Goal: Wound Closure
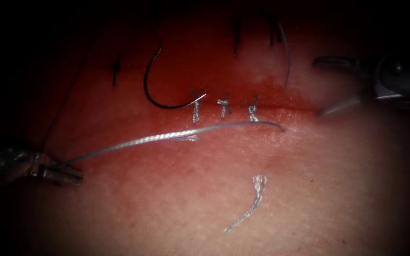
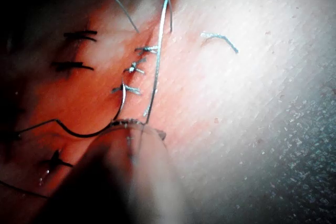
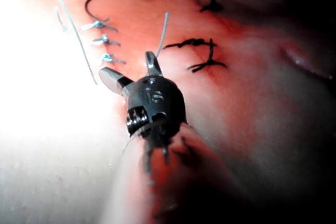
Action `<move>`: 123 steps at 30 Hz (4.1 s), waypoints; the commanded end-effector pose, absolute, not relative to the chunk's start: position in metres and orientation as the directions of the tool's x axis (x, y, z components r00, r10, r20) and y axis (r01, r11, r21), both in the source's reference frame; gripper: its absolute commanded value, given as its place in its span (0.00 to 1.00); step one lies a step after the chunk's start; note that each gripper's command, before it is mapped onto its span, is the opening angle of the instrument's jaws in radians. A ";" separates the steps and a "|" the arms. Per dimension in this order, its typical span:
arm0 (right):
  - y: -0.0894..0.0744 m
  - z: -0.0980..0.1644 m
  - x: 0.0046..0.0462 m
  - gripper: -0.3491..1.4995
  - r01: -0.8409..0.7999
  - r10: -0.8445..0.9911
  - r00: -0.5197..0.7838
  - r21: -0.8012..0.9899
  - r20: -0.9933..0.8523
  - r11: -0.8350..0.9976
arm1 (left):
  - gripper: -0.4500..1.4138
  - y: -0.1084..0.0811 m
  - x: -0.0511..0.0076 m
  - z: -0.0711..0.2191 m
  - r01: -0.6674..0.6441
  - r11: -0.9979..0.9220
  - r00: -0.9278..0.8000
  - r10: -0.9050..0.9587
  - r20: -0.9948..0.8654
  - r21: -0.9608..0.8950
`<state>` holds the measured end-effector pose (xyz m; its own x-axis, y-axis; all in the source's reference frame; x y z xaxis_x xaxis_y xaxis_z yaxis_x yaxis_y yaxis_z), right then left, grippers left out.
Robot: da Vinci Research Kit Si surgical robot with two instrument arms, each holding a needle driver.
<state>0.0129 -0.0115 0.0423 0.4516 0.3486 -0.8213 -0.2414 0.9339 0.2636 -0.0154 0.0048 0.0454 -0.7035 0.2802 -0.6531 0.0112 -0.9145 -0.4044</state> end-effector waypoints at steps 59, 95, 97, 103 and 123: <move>-0.009 0.042 0.0257 0.00 -0.214 0.361 0.030 0.346 -0.932 0.913 | 0.00 0.012 -0.0350 0.058 -0.522 -0.843 -0.674 0.501 -0.543 -0.131; -0.008 0.045 0.0224 0.59 -0.298 0.370 0.611 0.230 -0.699 0.926 | 0.00 0.007 -0.0350 0.052 -0.410 -0.911 -0.796 0.338 -0.503 0.037; -0.009 0.046 0.0224 0.58 -0.267 0.355 0.648 0.235 -0.674 0.935 | 0.00 0.007 -0.0346 0.052 -0.406 -0.913 -0.801 0.330 -0.499 0.048; -0.011 0.047 0.0227 0.48 -0.171 0.316 0.709 0.281 -0.630 0.944 | 0.00 0.007 -0.0331 0.051 -0.391 -0.917 -0.826 0.309 -0.472 0.084; -0.013 0.049 0.0230 0.34 0.257 0.346 0.453 0.492 -0.822 0.832 | 0.00 0.013 -0.0351 0.053 -0.248 -0.950 -0.870 0.130 -0.476 0.193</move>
<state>0.0222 -0.0129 0.0484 0.4435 0.3530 -0.8238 0.2645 0.8267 0.4966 -0.0346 0.0124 0.0531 -0.8699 0.1279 -0.4763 -0.2437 -0.9511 0.1897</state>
